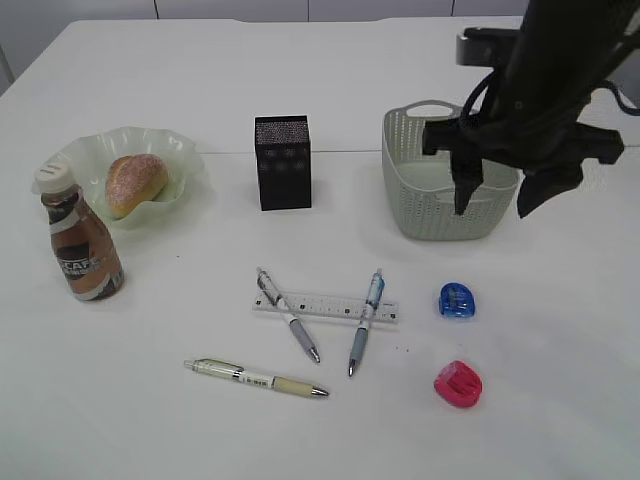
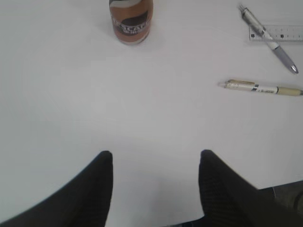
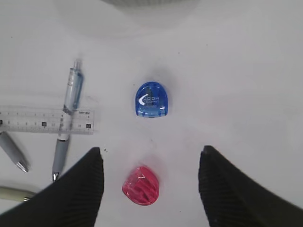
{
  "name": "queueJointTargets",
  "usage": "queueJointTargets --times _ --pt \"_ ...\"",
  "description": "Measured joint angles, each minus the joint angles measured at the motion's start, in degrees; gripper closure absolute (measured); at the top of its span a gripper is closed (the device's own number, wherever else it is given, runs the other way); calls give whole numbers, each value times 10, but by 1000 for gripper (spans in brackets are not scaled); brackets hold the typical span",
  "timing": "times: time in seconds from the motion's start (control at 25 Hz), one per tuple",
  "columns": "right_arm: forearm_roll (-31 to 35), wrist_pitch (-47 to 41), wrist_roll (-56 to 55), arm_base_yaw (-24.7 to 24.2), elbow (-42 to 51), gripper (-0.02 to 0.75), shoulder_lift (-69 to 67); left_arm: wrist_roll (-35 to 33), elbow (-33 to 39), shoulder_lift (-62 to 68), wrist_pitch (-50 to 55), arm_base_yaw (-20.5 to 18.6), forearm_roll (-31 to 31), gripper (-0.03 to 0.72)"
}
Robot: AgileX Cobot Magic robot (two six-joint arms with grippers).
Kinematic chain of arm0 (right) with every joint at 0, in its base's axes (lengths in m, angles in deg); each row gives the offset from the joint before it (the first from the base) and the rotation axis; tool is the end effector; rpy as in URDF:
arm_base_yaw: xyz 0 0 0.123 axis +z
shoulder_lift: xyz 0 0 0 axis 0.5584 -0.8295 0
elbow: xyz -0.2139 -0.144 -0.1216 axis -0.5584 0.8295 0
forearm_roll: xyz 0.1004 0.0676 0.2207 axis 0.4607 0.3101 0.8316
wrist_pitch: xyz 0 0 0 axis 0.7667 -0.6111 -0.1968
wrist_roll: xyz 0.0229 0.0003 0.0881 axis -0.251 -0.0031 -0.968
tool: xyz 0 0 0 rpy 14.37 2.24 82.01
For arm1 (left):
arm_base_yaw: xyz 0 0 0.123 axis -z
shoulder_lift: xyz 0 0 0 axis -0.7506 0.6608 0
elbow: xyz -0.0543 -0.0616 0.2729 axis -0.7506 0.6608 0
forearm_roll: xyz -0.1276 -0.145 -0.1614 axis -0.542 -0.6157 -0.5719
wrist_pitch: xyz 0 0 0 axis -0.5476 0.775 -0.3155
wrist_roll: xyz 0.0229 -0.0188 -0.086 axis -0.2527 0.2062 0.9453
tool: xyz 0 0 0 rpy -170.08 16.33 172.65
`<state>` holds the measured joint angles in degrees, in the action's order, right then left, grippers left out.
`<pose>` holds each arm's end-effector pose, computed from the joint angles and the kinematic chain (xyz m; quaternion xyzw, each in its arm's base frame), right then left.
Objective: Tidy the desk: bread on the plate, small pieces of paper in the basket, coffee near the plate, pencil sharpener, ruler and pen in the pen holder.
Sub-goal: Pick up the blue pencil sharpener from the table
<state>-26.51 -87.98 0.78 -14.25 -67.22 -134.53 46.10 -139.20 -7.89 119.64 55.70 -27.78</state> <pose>0.3476 0.1156 0.2776 0.0615 0.9897 0.0055 0.1292 0.1746 -0.0289 0.3343 0.0385 0.9636 -0.0627 0.2571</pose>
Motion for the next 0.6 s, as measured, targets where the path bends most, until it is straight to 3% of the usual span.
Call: queueJointTargets --times 0.6 --pt "-21 4 -1 1 0 278 -93 1 0 0 30 0 1 266"
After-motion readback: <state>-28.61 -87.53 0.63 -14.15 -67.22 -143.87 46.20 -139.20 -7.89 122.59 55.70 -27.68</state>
